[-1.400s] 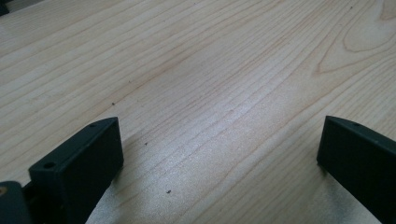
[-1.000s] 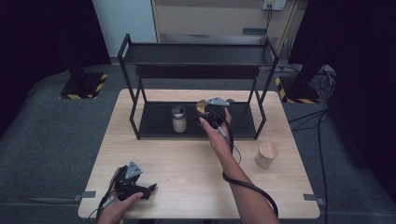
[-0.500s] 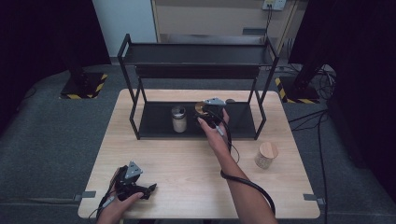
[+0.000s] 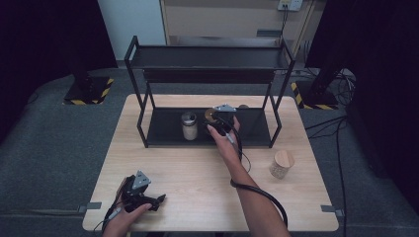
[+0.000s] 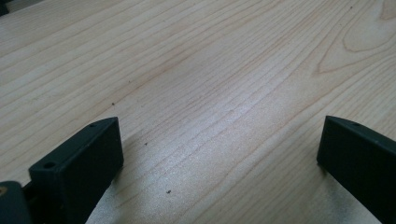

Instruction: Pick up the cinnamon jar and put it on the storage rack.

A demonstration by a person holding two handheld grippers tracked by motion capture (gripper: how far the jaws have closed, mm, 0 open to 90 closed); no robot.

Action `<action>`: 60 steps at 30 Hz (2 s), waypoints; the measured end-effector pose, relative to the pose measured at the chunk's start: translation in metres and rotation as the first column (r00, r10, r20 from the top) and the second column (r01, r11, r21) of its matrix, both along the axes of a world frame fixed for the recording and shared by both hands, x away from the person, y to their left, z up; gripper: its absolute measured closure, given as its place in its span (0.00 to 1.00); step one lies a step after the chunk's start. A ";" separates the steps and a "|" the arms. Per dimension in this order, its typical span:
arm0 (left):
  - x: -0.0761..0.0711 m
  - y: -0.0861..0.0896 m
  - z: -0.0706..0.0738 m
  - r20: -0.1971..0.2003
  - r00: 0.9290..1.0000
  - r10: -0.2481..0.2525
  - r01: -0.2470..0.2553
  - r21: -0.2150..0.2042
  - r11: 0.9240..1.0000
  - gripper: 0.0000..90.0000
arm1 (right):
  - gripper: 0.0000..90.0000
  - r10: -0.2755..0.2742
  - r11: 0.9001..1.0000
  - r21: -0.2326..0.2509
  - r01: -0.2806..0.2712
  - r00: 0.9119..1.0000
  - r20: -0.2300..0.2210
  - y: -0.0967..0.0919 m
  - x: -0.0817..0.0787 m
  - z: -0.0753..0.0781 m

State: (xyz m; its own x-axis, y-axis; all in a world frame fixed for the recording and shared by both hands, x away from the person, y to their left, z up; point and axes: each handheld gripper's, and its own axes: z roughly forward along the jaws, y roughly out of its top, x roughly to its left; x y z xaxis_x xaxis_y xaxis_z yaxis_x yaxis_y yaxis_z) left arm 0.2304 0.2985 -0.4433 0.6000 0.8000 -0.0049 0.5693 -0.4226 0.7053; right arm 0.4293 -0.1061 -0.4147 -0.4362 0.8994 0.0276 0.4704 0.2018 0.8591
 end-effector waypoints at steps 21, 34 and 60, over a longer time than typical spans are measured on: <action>0.000 0.000 0.000 0.000 1.000 0.000 0.000 0.001 1.000 0.00 | 0.28 -0.014 1.000 0.001 0.014 1.000 -0.018 0.000 0.000 -0.012; 0.000 0.000 0.000 0.000 1.000 0.000 0.000 0.001 1.000 0.00 | 0.28 0.006 1.000 -0.017 -0.006 1.000 0.000 0.001 -0.004 -0.015; 0.000 0.000 0.000 0.000 1.000 0.000 0.000 0.001 1.000 0.00 | 0.27 0.028 1.000 -0.006 -0.028 1.000 0.013 -0.004 -0.007 -0.019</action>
